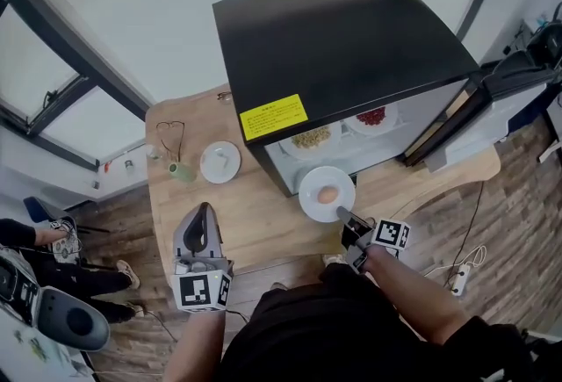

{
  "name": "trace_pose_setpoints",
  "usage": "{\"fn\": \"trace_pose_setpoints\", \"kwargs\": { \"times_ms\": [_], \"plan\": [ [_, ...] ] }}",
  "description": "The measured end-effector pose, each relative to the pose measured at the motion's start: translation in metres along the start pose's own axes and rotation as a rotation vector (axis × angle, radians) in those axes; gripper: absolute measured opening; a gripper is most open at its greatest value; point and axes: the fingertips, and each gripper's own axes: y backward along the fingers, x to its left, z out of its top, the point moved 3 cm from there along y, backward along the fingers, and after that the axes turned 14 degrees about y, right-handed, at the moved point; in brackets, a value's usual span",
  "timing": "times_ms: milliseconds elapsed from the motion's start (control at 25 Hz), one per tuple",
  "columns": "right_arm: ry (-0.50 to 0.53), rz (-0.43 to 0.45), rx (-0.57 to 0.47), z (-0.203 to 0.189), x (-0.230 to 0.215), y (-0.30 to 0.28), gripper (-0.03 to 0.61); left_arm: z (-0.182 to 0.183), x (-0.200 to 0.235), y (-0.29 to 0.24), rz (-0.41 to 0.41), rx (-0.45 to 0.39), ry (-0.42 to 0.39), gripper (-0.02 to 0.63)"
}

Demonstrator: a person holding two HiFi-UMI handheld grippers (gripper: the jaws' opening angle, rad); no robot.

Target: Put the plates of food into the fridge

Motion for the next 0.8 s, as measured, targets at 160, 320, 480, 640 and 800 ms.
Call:
{"fn": "trace_pose_setpoints", "kwargs": {
  "times_ms": [160, 320, 480, 640, 800],
  "plan": [
    [0.007, 0.032, -0.019, 0.022, -0.007, -0.016, 0.032, 0.003, -0.003, -0.020, -0.008, 0.008, -0.016, 0.005],
    [0.012, 0.014, -0.012, 0.039, -0.017, -0.032, 0.032, 0.006, 0.000, -0.034, 0.006, 0.019, -0.033, 0.005],
    [0.026, -0.008, 0.008, 0.048, -0.020, -0.050, 0.032, 0.009, 0.010, -0.040, 0.037, 0.024, -0.038, 0.005],
    [0.026, -0.063, 0.025, 0.057, -0.028, -0.066, 0.032, 0.012, 0.024, -0.037, 0.079, 0.023, -0.042, 0.004],
    [0.038, -0.100, 0.028, 0.068, -0.030, -0.084, 0.032, 0.011, 0.043, -0.026, 0.138, 0.024, -0.028, 0.005]
  ]
}}
